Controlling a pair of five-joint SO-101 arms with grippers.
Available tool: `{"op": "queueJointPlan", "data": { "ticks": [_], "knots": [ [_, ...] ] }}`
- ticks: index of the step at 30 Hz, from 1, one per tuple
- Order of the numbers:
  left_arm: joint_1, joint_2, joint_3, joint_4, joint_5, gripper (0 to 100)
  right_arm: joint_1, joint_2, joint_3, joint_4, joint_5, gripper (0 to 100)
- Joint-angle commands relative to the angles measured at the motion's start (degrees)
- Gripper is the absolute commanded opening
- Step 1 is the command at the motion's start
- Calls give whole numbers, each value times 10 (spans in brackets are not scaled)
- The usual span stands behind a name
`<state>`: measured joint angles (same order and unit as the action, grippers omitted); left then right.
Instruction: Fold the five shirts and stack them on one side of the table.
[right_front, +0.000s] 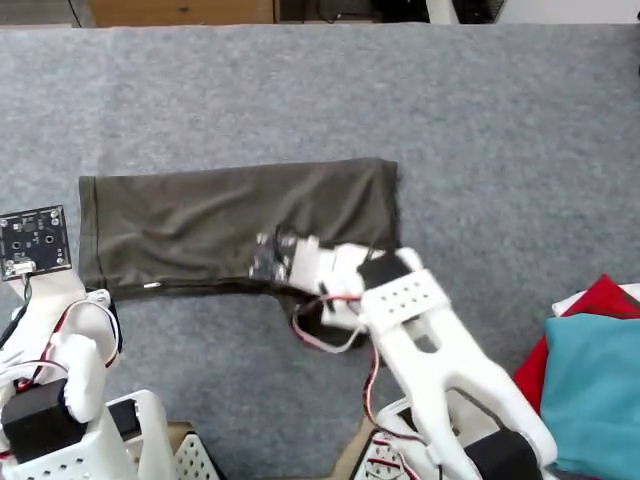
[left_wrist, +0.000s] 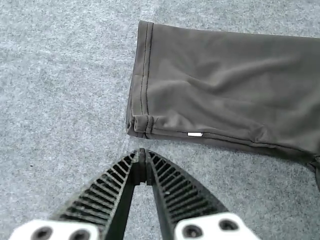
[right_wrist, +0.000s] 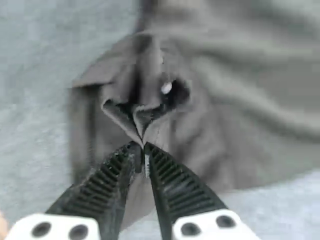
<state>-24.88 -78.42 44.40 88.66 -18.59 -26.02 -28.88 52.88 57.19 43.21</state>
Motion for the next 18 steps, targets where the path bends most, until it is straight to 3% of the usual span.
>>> {"op": "queueJointPlan", "data": {
  "ticks": [1, 8, 18],
  "knots": [
    [2, -2, -5, -9, -2, 20, 29, 2, -93, 5, -5, 5],
    [2, -2, -6, -8, -3, 20, 38, 35, -139, -24, 20, 5],
    [2, -2, -8, 24, -3, 20, 89, 246, -331, -24, 40, 5]
  ]
}}
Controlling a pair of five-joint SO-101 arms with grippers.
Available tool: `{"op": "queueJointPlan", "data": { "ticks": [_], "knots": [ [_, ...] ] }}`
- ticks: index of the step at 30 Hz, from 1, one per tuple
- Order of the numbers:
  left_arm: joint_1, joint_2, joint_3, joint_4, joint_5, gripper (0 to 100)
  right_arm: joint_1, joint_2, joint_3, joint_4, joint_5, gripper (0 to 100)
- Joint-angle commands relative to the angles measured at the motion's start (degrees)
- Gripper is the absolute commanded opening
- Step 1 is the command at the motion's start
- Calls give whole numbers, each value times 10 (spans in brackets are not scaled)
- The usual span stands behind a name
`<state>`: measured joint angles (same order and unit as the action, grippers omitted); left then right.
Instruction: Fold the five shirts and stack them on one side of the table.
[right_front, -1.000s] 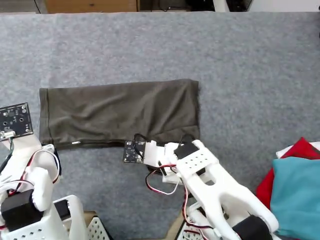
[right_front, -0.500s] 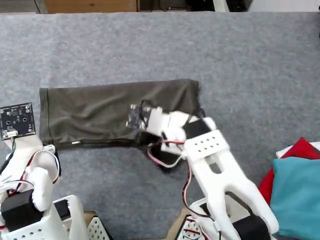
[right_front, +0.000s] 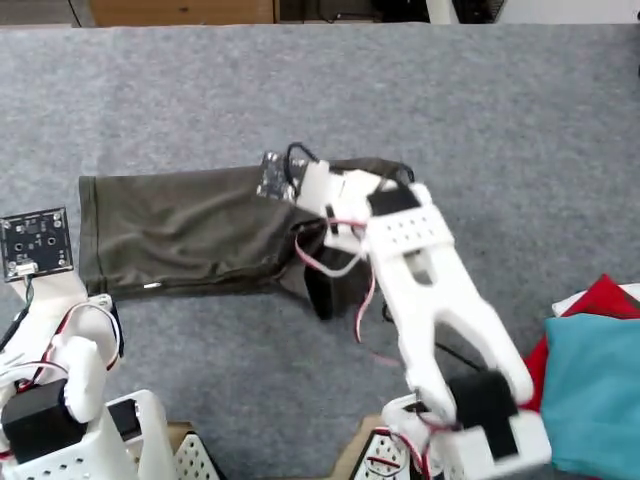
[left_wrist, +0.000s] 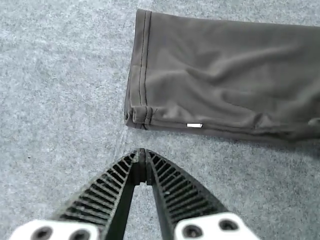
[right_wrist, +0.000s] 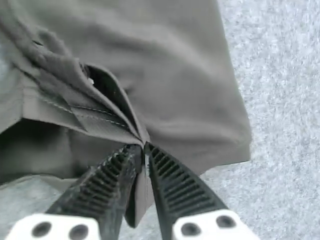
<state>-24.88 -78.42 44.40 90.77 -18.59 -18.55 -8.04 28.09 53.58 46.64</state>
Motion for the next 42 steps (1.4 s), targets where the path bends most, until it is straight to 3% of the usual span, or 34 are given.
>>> {"op": "queueJointPlan", "data": {
  "ticks": [1, 12, 16, 22, 28, 33, 42],
  "knots": [
    [2, -2, -8, 3, -3, 20, 14, 47, -100, 26, 6, 5],
    [2, -3, -23, 21, -3, 20, 2, 73, -148, 122, 48, 216],
    [2, -3, -28, 23, -3, 20, 2, 73, -173, 141, 48, 221],
    [2, -3, -29, 23, -3, 20, -22, 59, -201, 256, 47, 221],
    [4, -3, -29, 20, -1, 20, -22, -24, -116, 312, 47, 220],
    [21, -2, -25, 18, 1, 20, -27, -92, -12, 295, 47, 220],
    [25, -2, -24, 22, 1, 20, -87, -104, 131, 165, 28, 220]
  ]
}}
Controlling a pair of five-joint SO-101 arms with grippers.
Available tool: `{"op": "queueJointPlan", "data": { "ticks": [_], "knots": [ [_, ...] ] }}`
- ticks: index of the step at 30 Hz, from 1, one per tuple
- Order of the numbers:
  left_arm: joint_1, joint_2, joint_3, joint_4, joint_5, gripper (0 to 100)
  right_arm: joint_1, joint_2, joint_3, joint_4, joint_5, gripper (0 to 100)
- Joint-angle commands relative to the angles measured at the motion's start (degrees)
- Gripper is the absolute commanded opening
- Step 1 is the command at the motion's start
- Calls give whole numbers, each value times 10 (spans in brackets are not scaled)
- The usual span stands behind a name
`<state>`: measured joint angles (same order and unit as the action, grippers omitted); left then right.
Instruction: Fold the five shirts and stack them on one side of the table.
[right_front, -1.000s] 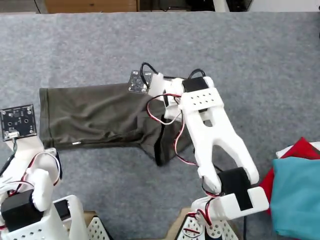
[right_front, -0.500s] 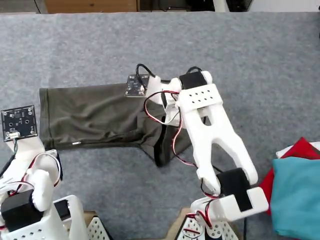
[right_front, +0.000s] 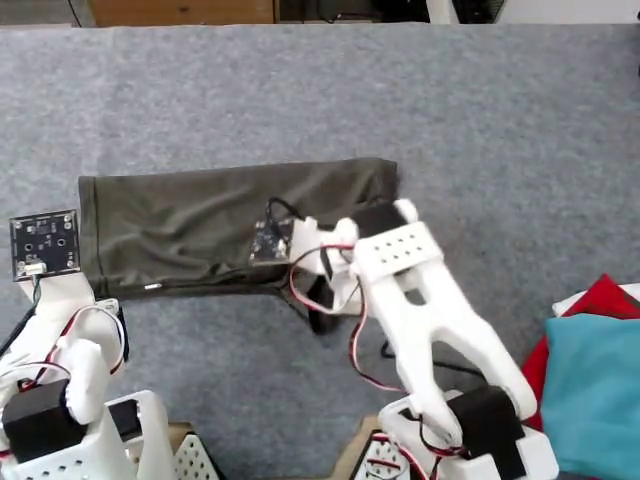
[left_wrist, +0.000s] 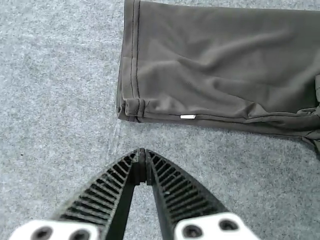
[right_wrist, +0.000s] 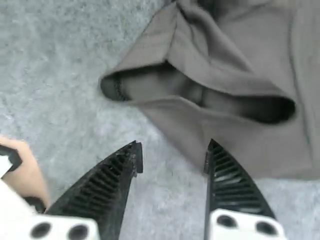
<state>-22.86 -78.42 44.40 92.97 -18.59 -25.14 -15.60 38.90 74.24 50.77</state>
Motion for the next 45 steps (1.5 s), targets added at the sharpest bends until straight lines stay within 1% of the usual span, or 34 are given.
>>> {"op": "queueJointPlan", "data": {
  "ticks": [1, 4, 10, 12, 16, 19, 29, 31, 34, 36, 40, 42, 45],
  "knots": [
    [4, -2, -24, 0, 1, 20, -25, -29, 31, -53, -14, 220],
    [4, -2, -24, 0, 1, 20, -25, -29, 48, -76, -14, 220],
    [4, -2, -24, 0, 1, 20, -22, -29, 56, -92, -15, 217],
    [4, -2, -24, 0, 1, 20, -18, -29, 57, -107, -16, 180],
    [4, -2, -24, 1, 1, 20, 3, -28, 57, -146, -31, 70],
    [4, -2, -24, 1, 1, 20, 16, -28, 57, -154, -32, 33],
    [4, -2, -24, 10, -1, 20, 20, -29, 57, -164, -34, 30],
    [4, -2, -24, 11, -1, 20, 17, -32, 57, -156, -32, 33],
    [4, -2, -24, 11, 0, 20, 4, -33, 53, -115, -23, 35],
    [4, -2, -24, 11, -1, 20, 0, -36, 54, -83, -7, 65],
    [4, -2, -24, 11, -1, 20, -13, -76, 56, -43, 14, 162],
    [4, -2, -24, 11, -1, 20, -34, -96, 58, -23, 14, 181],
    [4, -2, -24, 11, 0, 20, -74, -122, 79, -11, 13, 182]
  ]
}}
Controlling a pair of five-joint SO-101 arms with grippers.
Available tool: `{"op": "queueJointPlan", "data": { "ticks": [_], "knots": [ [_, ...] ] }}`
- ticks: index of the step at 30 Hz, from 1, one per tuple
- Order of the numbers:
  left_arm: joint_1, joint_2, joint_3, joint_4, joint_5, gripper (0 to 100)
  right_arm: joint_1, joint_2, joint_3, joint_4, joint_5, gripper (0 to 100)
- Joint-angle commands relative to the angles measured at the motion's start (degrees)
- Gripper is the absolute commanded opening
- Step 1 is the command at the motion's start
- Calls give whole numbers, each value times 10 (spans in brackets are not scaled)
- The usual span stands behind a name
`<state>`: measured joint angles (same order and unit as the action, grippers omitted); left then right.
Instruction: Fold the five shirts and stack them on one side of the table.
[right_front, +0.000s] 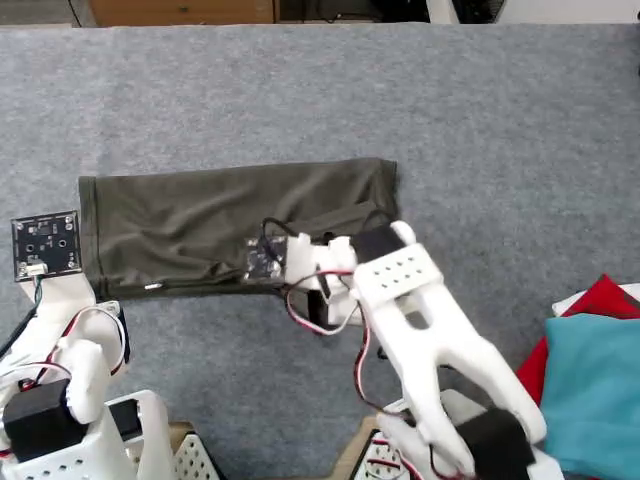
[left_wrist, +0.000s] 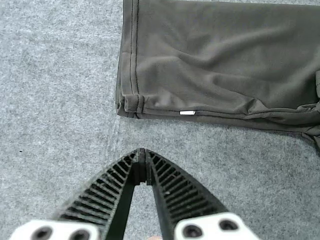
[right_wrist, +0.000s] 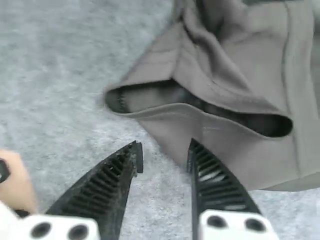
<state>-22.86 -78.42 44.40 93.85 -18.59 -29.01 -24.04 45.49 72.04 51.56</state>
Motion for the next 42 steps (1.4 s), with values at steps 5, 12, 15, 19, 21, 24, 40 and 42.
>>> {"op": "queueJointPlan", "data": {
  "ticks": [5, 12, 15, 19, 21, 24, 40, 42],
  "knots": [
    [4, -2, -24, 2, -1, 20, -80, -44, 58, 11, 4, 182],
    [4, -2, -24, 2, 0, 20, -108, -47, 75, 2, 4, 181],
    [4, -2, -24, 2, 0, 20, -122, -45, 74, -4, 4, 181],
    [4, -2, -24, 2, 0, 20, -132, -44, 80, -20, 4, 181],
    [4, -2, -24, 2, 0, 20, -132, -44, 88, -38, 4, 181],
    [4, -2, -24, 2, 0, 20, -131, -44, 121, -76, 4, 181],
    [4, -3, -24, 2, 0, 20, -67, -18, 147, -144, 4, 181],
    [4, -3, -24, 2, 0, 20, -67, 6, 146, -157, 3, 181]
  ]
}}
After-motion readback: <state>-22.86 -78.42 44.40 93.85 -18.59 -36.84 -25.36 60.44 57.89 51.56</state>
